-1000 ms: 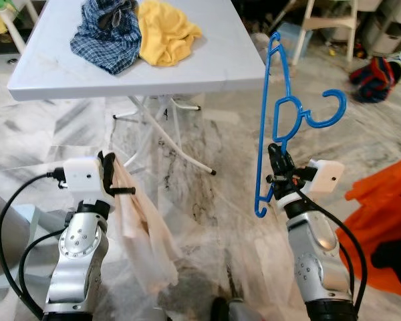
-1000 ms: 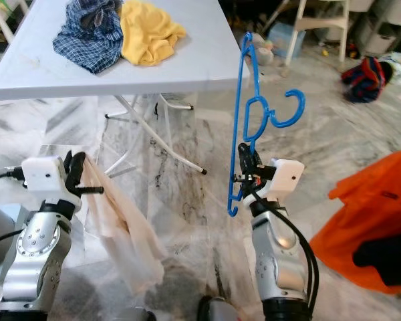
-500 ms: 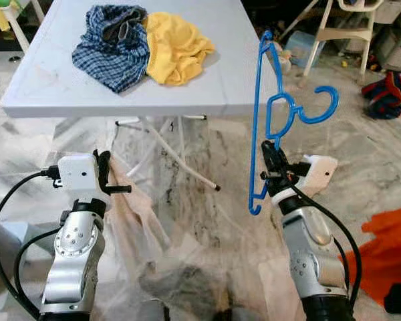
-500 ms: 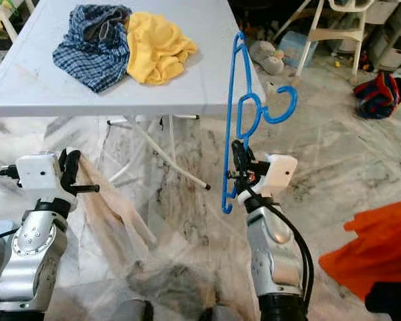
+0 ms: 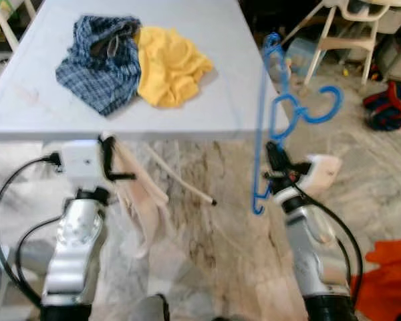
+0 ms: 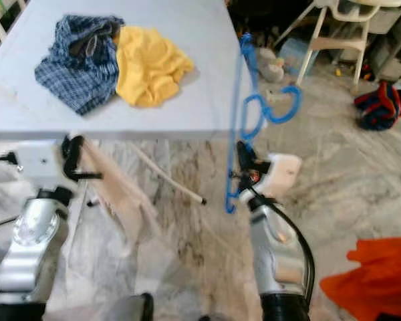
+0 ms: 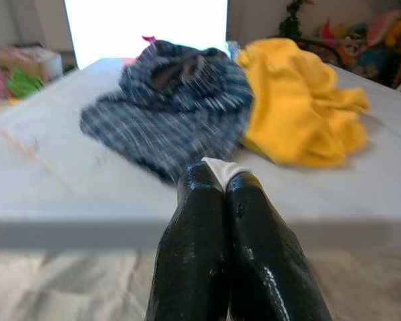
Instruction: Hang hanger
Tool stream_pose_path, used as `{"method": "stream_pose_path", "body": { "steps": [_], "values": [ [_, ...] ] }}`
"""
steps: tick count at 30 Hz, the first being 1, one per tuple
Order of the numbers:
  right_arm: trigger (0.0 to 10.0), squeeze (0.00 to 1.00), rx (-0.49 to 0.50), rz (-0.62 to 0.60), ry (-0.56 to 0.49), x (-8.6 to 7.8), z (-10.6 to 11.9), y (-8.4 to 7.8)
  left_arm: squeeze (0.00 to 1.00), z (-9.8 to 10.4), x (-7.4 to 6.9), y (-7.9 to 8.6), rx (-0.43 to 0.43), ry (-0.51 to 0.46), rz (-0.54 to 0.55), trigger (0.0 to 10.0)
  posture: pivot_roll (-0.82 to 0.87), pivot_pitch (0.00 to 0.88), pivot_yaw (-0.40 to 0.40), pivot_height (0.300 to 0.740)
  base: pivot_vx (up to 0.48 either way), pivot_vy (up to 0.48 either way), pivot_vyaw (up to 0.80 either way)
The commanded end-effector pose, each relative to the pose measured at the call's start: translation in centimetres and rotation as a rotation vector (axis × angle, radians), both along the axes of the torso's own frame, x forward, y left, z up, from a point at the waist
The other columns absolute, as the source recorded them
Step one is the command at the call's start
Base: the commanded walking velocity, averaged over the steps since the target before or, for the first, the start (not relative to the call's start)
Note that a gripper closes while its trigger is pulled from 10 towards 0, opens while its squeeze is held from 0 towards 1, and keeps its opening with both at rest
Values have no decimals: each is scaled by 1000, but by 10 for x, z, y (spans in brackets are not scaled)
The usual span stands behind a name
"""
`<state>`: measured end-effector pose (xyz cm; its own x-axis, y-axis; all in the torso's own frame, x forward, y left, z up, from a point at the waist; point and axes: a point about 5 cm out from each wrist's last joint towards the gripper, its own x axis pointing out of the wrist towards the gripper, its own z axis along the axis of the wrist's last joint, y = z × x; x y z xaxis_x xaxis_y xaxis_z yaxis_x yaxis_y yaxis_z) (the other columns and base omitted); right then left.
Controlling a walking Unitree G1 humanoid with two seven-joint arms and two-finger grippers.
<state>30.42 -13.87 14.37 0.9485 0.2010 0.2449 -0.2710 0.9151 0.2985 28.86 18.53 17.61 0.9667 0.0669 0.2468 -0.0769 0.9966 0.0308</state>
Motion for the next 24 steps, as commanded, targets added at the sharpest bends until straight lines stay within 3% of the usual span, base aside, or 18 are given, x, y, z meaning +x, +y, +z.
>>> {"method": "stream_pose_path", "body": {
  "steps": [1, 11, 19, 24],
  "values": [
    [10000, 0, -9, -28, 5, -2, -2, -12, 0, 11, -1, -7, 3, -47, -11, 10000, 190, 185, -80, 740, 398, 266, 0],
    [10000, 0, -8, -9, 13, -3, -4, -8, 0, 11, -2, -7, 12, -40, 8, 10000, 192, 189, -81, 740, 362, 287, 0],
    [10000, 0, 10, 3, 9, -4, -4, -8, 0, 25, -4, -4, 101, -126, 92, 10000, 190, 193, -81, 740, 0, 0, 0],
    [10000, 0, 8, 2, 8, -4, -3, -8, 0, 25, -2, -4, 107, -108, 93, 10000, 189, 197, -82, 740, 0, 0, 0]
  ]
}}
